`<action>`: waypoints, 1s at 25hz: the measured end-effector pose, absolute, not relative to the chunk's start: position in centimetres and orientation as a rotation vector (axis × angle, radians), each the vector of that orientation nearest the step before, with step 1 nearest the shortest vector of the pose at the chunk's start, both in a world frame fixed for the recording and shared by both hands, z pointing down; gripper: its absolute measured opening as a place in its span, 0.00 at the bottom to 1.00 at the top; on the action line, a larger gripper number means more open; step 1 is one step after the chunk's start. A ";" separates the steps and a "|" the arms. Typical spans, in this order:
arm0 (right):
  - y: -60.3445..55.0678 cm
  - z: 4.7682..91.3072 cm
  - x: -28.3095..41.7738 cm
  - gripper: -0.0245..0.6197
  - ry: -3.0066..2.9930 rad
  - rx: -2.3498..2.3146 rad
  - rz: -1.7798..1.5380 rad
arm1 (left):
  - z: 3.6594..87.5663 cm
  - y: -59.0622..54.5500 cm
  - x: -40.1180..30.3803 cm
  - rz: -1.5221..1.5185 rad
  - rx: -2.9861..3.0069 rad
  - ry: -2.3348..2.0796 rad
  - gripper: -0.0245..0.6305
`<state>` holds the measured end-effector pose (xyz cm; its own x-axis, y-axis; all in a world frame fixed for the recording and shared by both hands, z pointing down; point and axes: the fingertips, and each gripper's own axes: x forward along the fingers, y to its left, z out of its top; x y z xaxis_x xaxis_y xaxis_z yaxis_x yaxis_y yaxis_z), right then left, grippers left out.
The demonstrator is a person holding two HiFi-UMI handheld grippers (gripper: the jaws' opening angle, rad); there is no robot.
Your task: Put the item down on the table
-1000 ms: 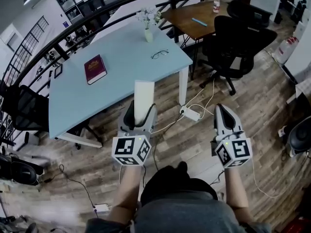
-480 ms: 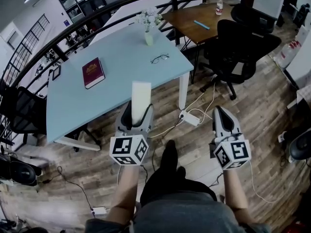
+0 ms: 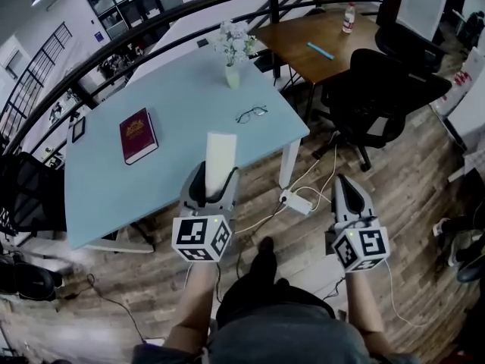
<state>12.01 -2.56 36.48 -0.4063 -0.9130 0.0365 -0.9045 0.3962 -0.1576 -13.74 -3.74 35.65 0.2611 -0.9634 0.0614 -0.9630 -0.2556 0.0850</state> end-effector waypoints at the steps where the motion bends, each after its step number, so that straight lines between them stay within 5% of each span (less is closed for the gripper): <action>1: -3.6 36.5 11.7 0.04 2.581 -1.681 -0.242 | 35.7 -4.8 -14.0 -0.005 2.408 -1.845 0.51; 25: -16.7 36.3 9.5 0.04 2.494 -1.855 -0.237 | 38.7 -21.4 -14.8 0.103 2.513 -1.660 0.51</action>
<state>9.47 -16.71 36.26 -0.2915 -0.9539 0.0713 -0.9503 0.2803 -0.1355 -14.80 -21.44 38.71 0.3933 -0.9106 0.1271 -0.9193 -0.3875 0.0690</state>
